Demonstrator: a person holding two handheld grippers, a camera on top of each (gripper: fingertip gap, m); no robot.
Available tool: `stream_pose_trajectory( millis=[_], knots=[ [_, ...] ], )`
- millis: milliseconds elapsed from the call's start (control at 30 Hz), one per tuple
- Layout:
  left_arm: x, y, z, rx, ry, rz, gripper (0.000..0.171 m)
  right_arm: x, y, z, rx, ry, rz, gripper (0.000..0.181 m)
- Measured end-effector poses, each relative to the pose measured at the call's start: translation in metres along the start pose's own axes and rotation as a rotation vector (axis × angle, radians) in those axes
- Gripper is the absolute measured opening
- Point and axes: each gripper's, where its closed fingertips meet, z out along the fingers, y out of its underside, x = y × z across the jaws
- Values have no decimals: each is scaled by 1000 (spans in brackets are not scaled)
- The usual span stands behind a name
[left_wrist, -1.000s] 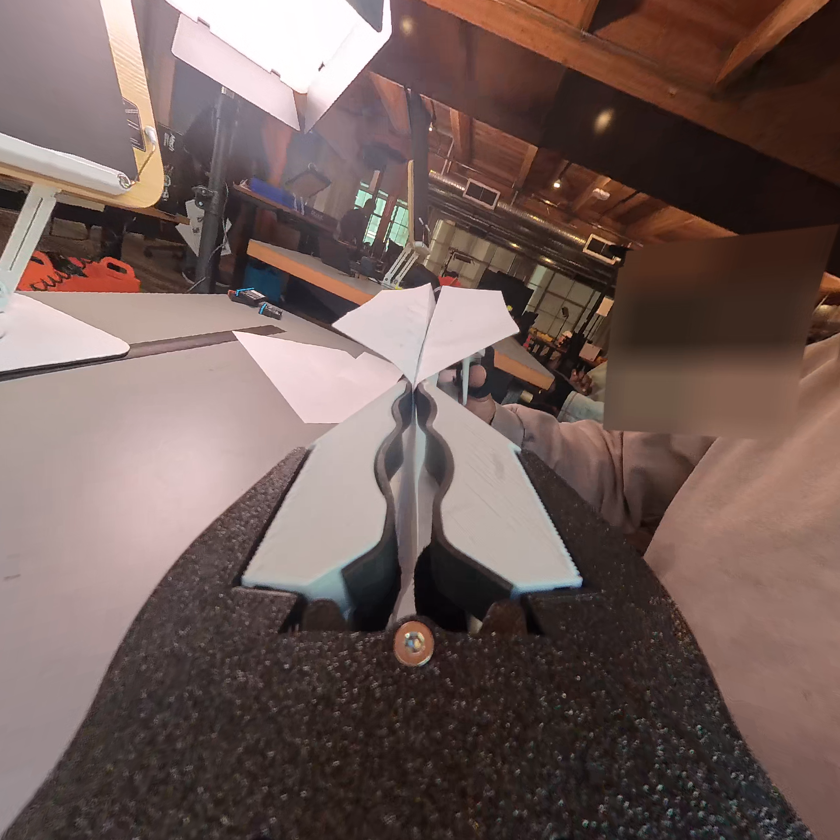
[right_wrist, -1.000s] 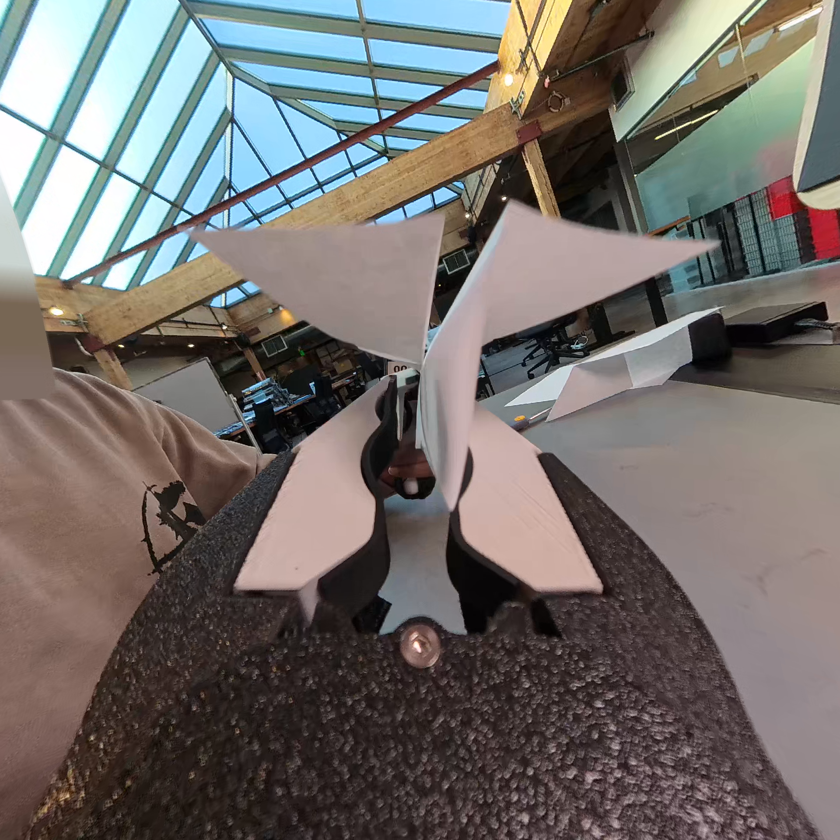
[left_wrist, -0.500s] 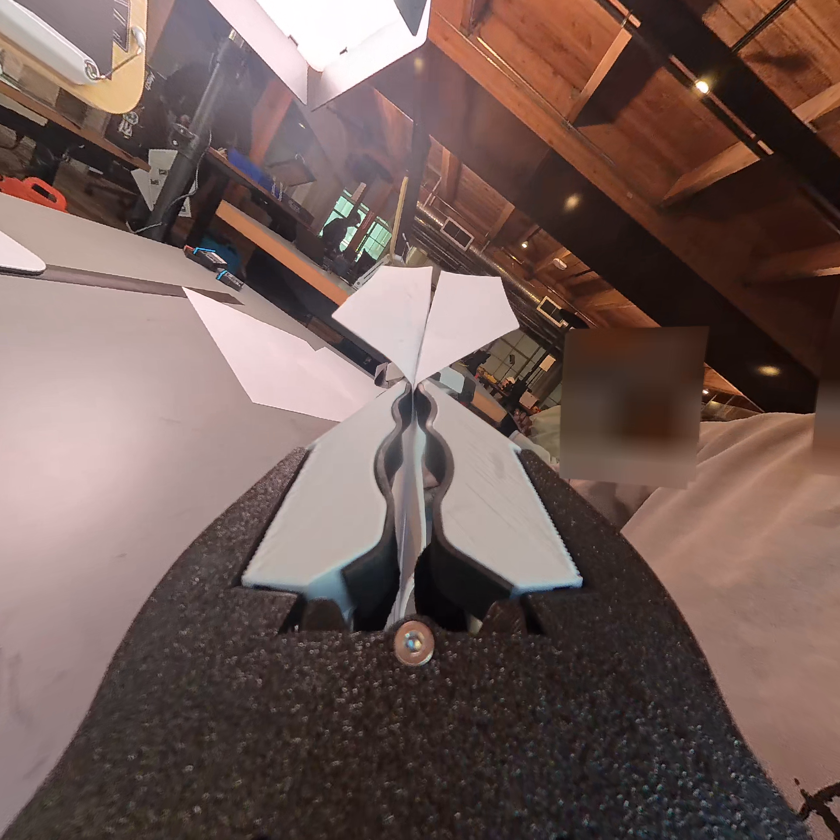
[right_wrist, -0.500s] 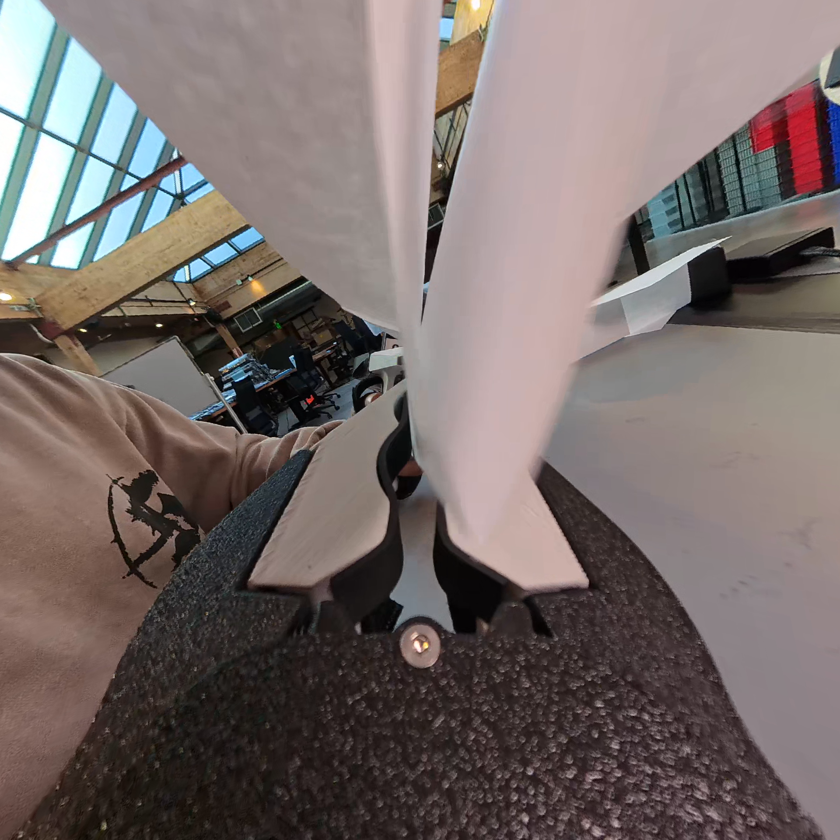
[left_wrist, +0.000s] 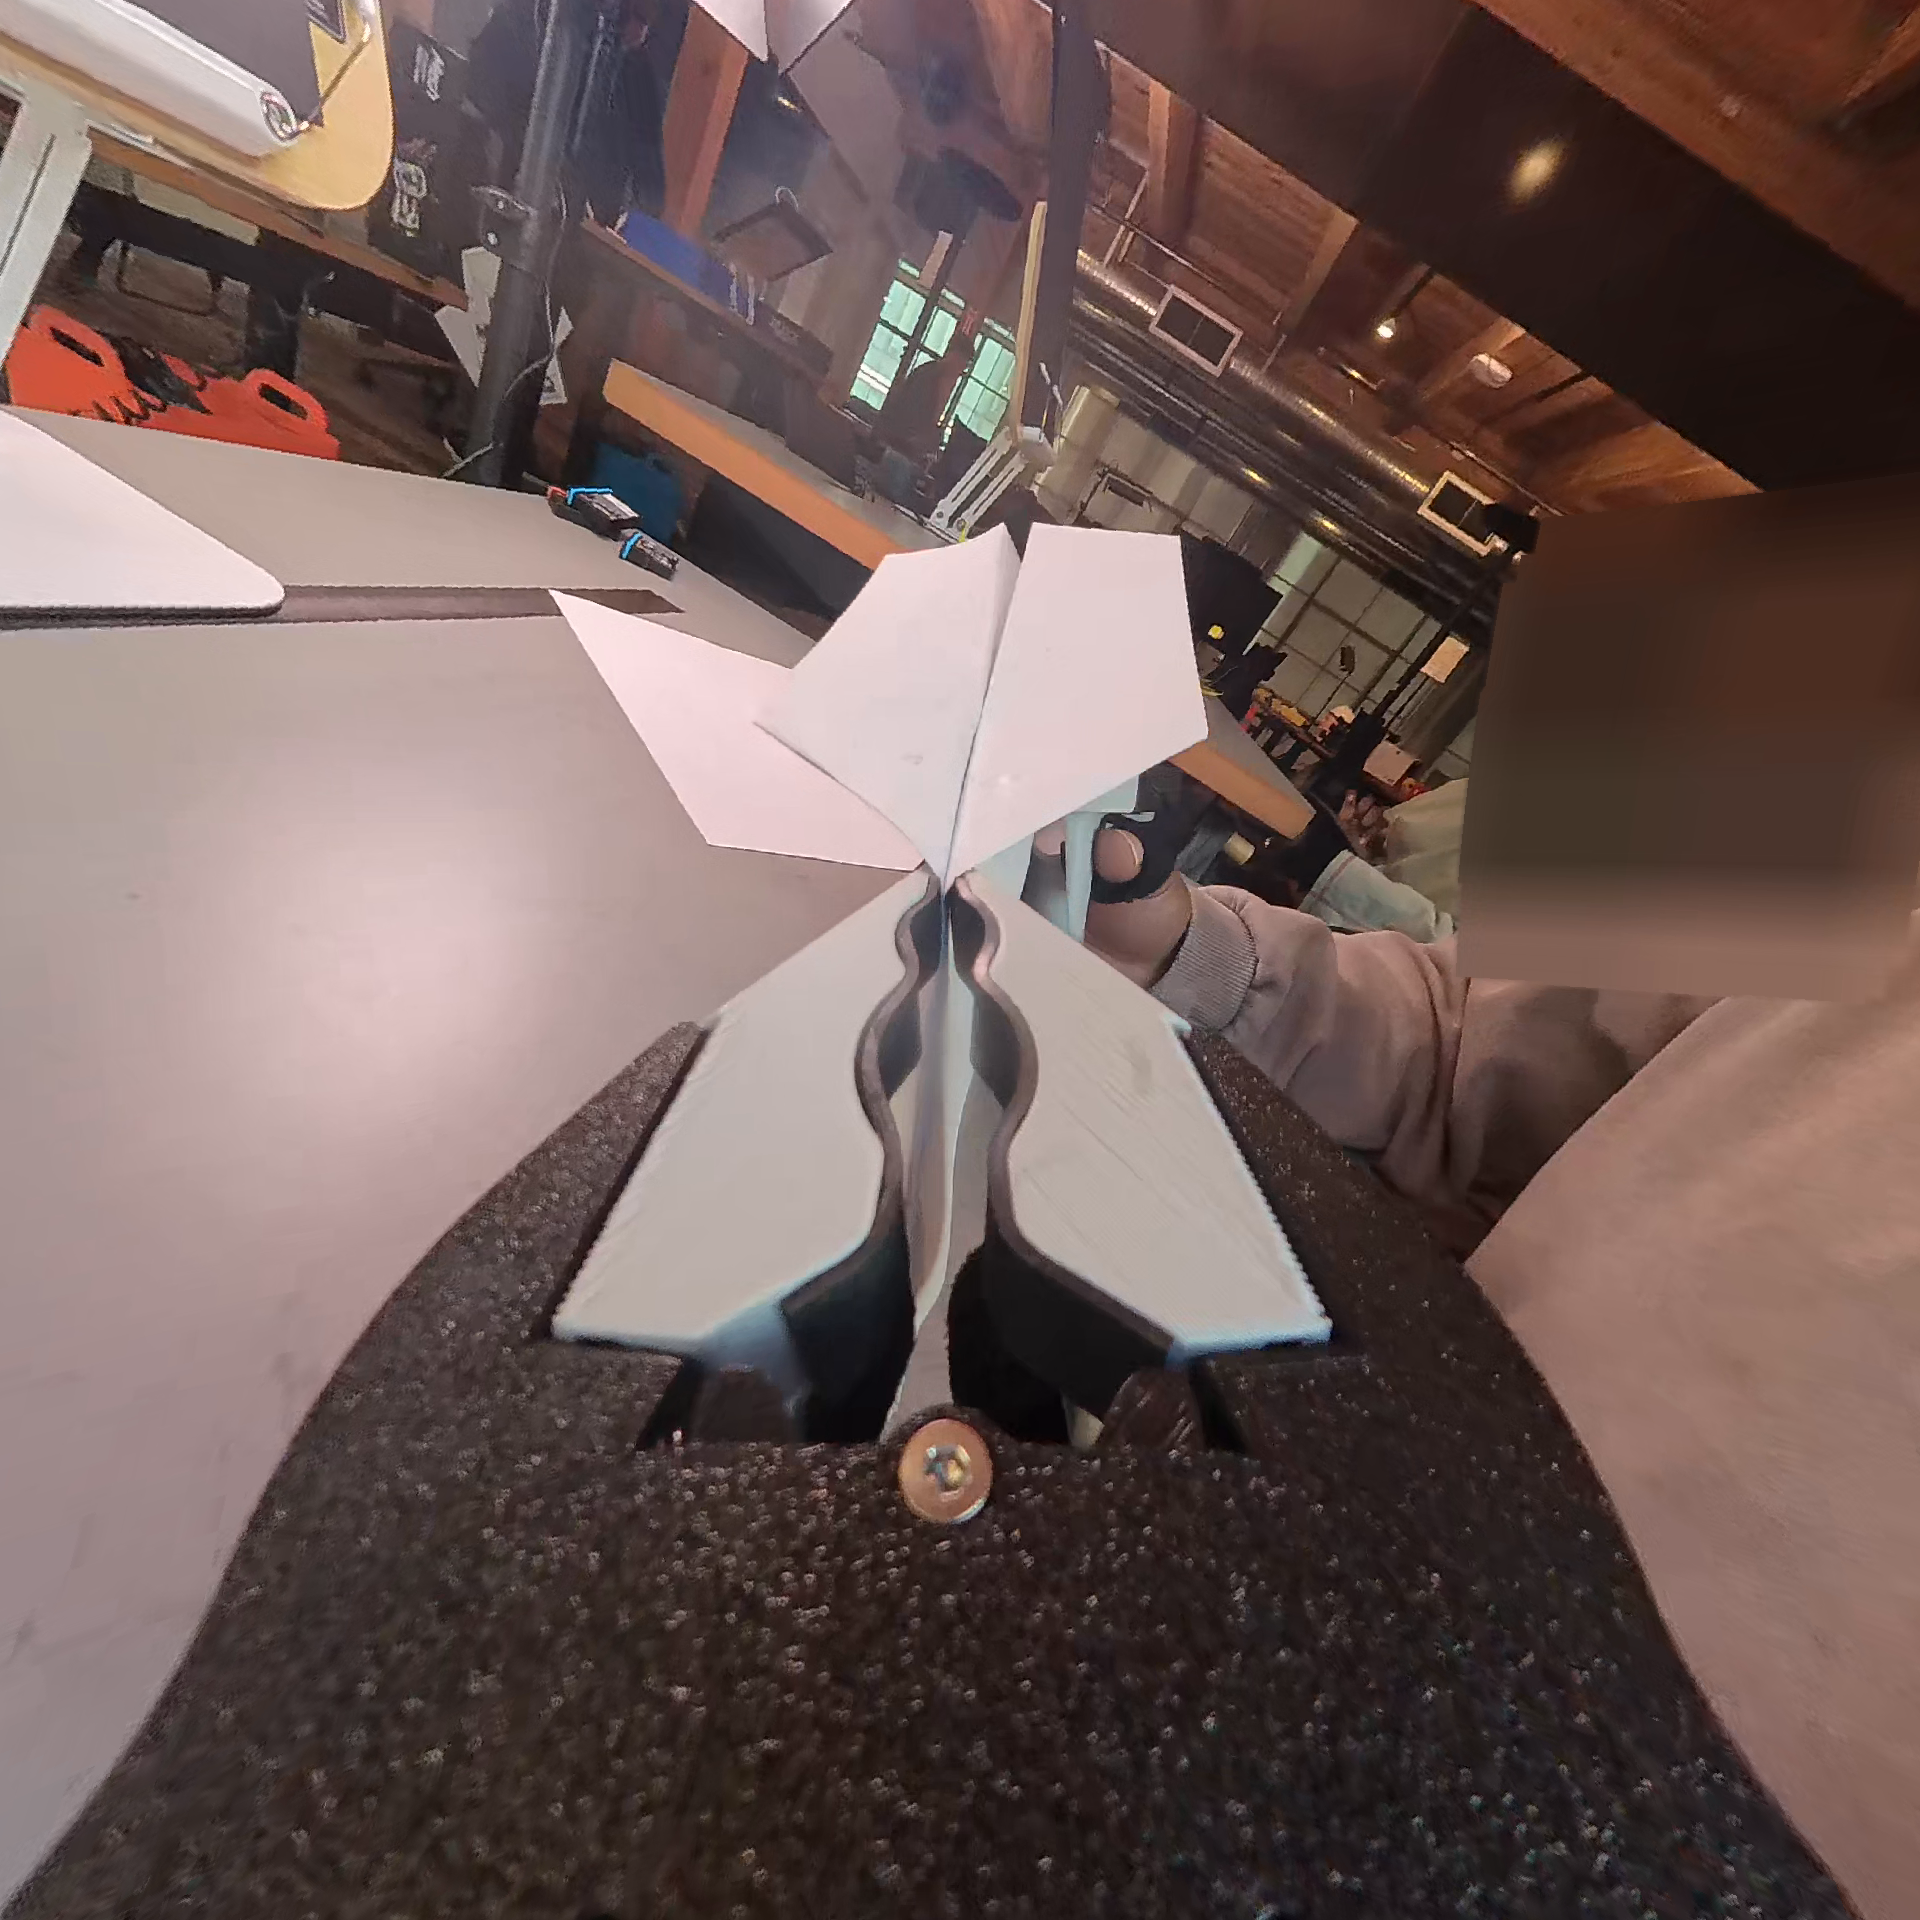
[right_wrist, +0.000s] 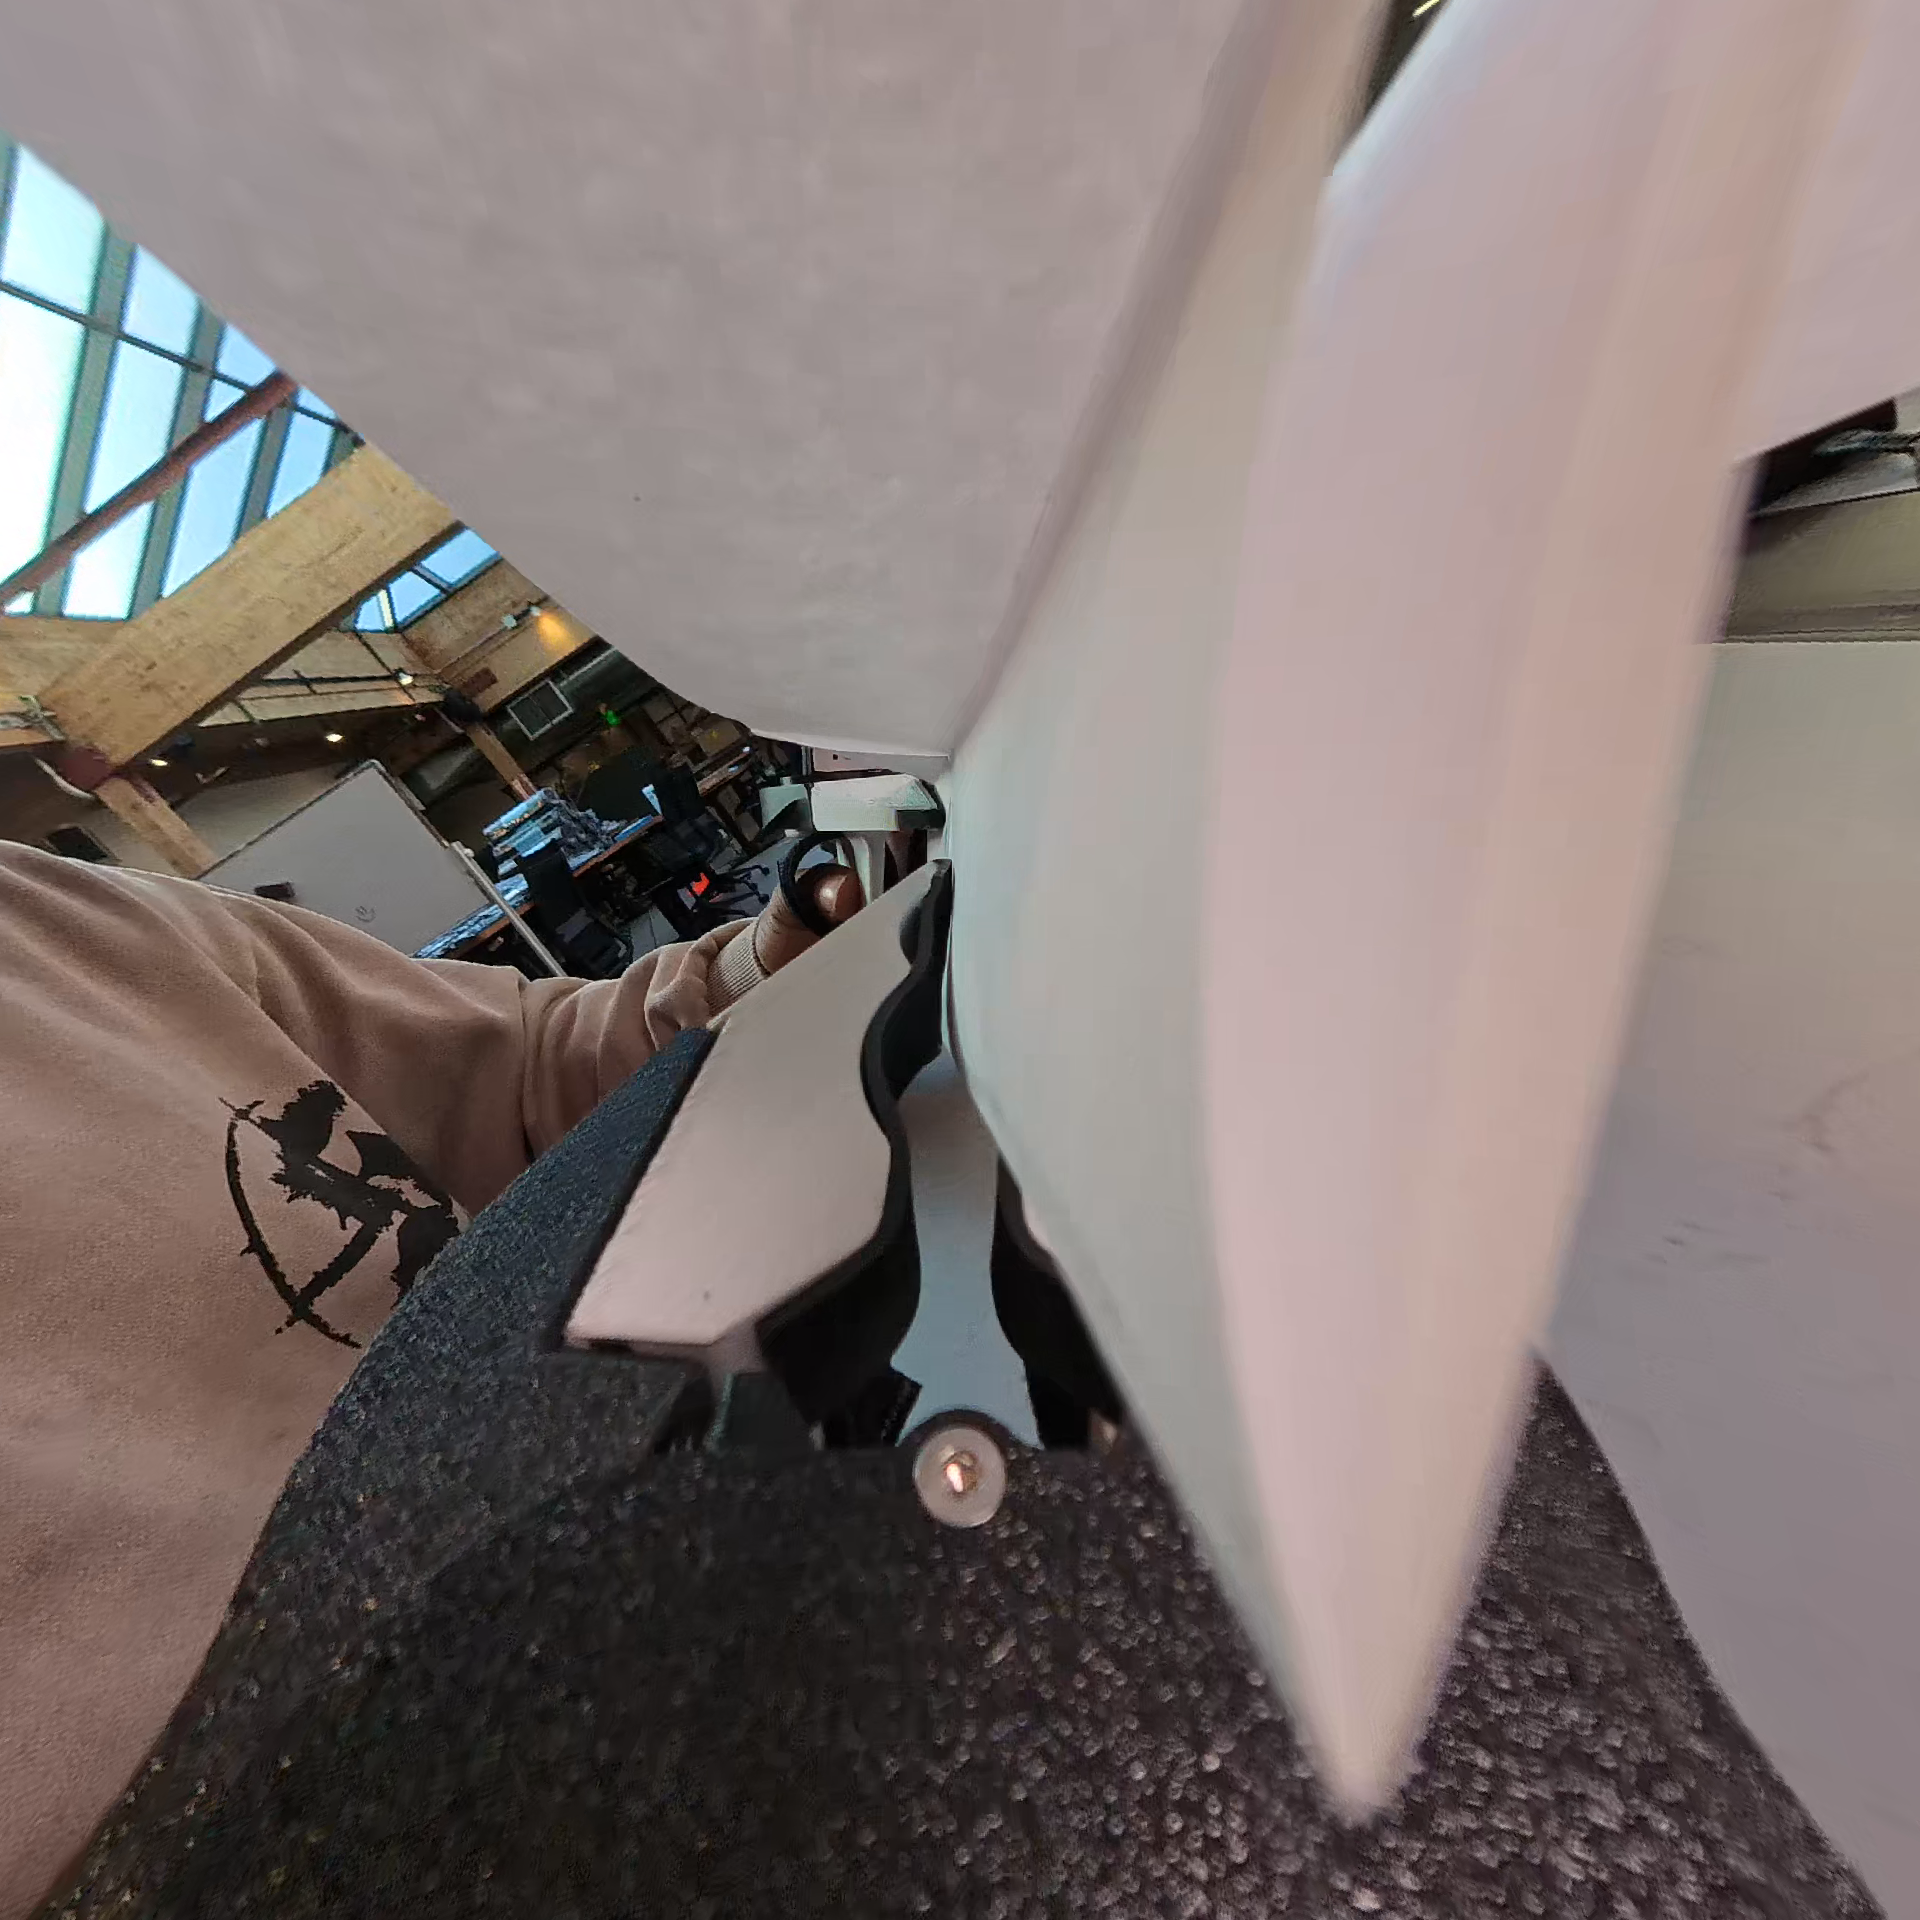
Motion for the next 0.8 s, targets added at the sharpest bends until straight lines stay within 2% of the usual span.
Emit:
stream_pose_trajectory(
  millis=[100, 233, 367, 467, 533, 600, 700, 800],
  knots=[
    [-1, -1, -2, -2, 14, -43, 0, 10, -9, -7, 30, 61, -20, 10],
    [1, -13, -18, -49, 40, -13, 0, 19, -36, -27, 55, 126, -111, 26],
    [4, -12, -34, -136, 72, -192, 0, 19, -46, -48, -114, 229, -363, 35],
    [12, 9, -41, -190, 120, -374, 0, 14, -35, -64, -282, 276, -556, 42],
    [15, 27, -44, -213, 142, -473, 0, 2, -25, -70, -336, 252, -642, 39],
    [21, 41, -45, -225, 178, -549, 0, -6, -25, -74, -308, 253, -719, 34],
    [24, 50, -43, -205, 216, -627, 0, -13, -28, -83, -271, 279, -782, 42],
    [30, 54, -36, -204, 245, -648, 0, -27, -22, -86, -270, 209, -775, 26]
  ],
)
